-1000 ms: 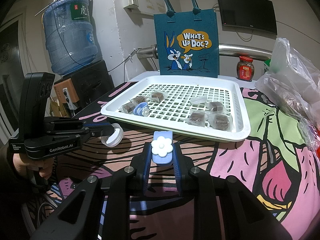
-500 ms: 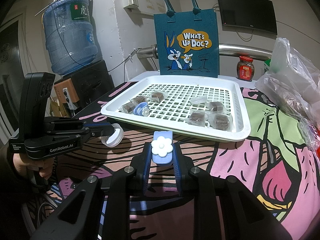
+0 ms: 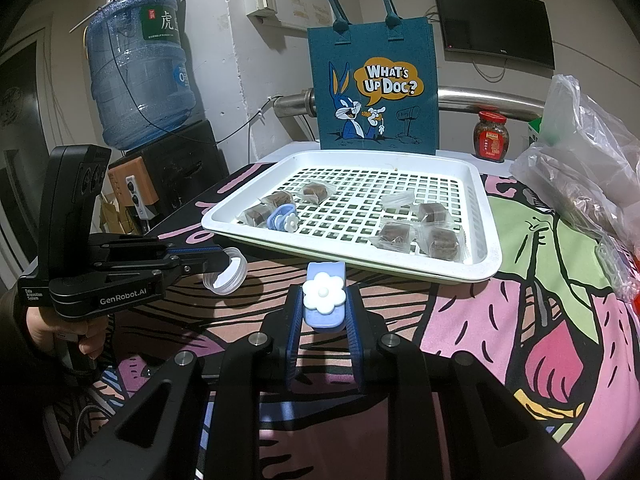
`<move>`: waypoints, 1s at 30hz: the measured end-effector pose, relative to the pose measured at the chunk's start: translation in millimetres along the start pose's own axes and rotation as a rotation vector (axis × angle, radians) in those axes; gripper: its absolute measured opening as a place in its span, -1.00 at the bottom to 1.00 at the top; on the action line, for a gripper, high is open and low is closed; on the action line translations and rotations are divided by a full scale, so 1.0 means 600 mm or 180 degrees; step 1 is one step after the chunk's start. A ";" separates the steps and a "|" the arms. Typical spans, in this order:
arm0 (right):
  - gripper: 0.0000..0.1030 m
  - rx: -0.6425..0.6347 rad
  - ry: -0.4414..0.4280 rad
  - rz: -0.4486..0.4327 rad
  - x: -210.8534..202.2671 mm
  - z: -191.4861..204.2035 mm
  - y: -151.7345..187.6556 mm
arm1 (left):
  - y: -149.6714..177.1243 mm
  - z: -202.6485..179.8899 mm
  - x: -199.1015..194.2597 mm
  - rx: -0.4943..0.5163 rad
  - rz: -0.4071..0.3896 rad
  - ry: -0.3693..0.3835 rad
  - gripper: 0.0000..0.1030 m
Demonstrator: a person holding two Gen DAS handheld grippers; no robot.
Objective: Organize objects
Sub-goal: 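Hold the white lid and blue flower item raised in front of the tray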
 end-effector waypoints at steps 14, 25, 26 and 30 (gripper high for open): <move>-0.61 0.0002 -0.0004 -0.0002 0.000 -0.001 0.000 | -0.001 0.002 0.000 0.0000 0.0000 0.0003 -0.91; -0.61 0.0080 -0.0026 0.0052 0.005 -0.001 -0.001 | 0.004 -0.002 0.008 -0.0022 0.0069 -0.0030 -0.91; -0.61 0.0096 -0.0032 0.0058 0.006 -0.001 -0.001 | 0.003 0.001 0.008 -0.0032 0.0081 -0.0045 -0.91; -0.61 0.0156 -0.0052 0.0085 0.009 -0.006 -0.002 | 0.003 0.001 0.009 -0.0023 0.0112 -0.0069 -0.91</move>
Point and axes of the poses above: each gripper's, at about its wrist camera, not at the fingertips, and x roughly the way its jaws point, z to its left, y to its underside, the point moved 4 cm from there along x, roughly the way its jaws point, and after that the axes turned 11 degrees about z, right-handed, at the moved point
